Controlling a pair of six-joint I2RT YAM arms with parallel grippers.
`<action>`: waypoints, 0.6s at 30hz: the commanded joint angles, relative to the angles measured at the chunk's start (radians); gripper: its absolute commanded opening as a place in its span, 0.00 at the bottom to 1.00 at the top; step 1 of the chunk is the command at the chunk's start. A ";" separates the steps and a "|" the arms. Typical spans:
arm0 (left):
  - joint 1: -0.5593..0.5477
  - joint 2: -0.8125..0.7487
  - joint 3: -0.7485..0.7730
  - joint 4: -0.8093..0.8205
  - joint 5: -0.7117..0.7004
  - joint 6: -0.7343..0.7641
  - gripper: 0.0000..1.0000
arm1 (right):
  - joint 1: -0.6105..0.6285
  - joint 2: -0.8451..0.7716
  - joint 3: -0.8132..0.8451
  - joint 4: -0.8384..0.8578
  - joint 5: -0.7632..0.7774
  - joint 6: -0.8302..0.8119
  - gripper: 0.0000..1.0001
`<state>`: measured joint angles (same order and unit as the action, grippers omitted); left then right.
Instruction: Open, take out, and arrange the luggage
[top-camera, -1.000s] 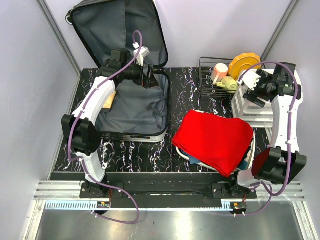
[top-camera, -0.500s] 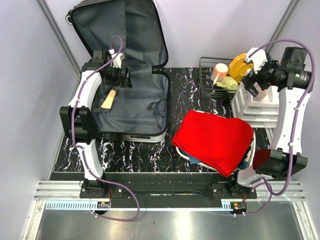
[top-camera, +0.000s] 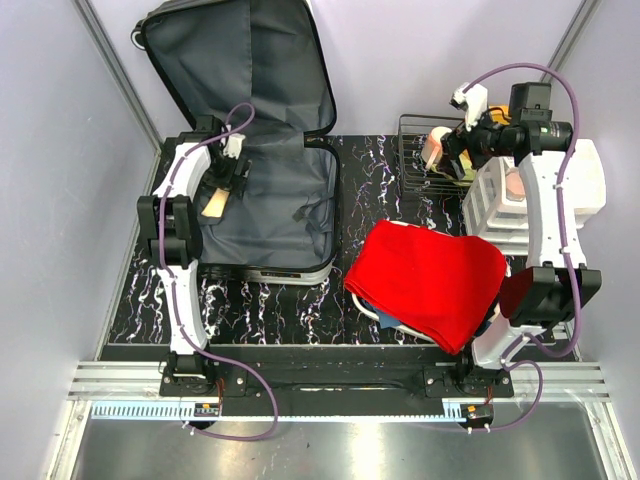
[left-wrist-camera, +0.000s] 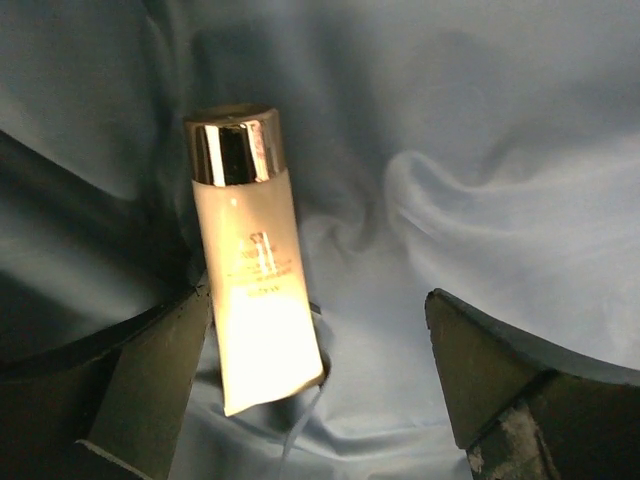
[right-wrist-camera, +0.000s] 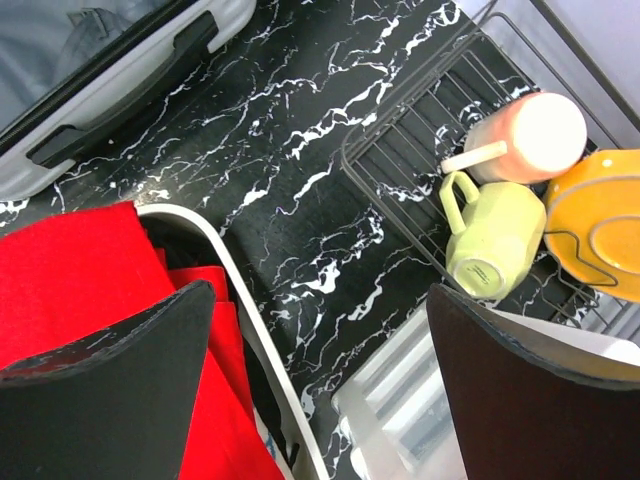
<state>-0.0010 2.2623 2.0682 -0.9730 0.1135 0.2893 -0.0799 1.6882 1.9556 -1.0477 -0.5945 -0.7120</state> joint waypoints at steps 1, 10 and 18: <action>-0.001 0.022 0.018 0.094 -0.110 0.033 0.92 | 0.022 -0.021 0.017 0.052 -0.033 0.046 0.95; -0.022 0.039 -0.026 0.100 -0.068 0.030 0.66 | 0.032 -0.032 -0.003 0.078 -0.030 0.048 0.95; -0.056 0.004 -0.033 0.167 -0.008 0.036 0.30 | 0.052 -0.032 -0.015 0.097 -0.033 0.051 0.95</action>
<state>-0.0372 2.3135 2.0174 -0.8703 0.0547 0.3210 -0.0444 1.6878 1.9347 -1.0039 -0.5968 -0.6746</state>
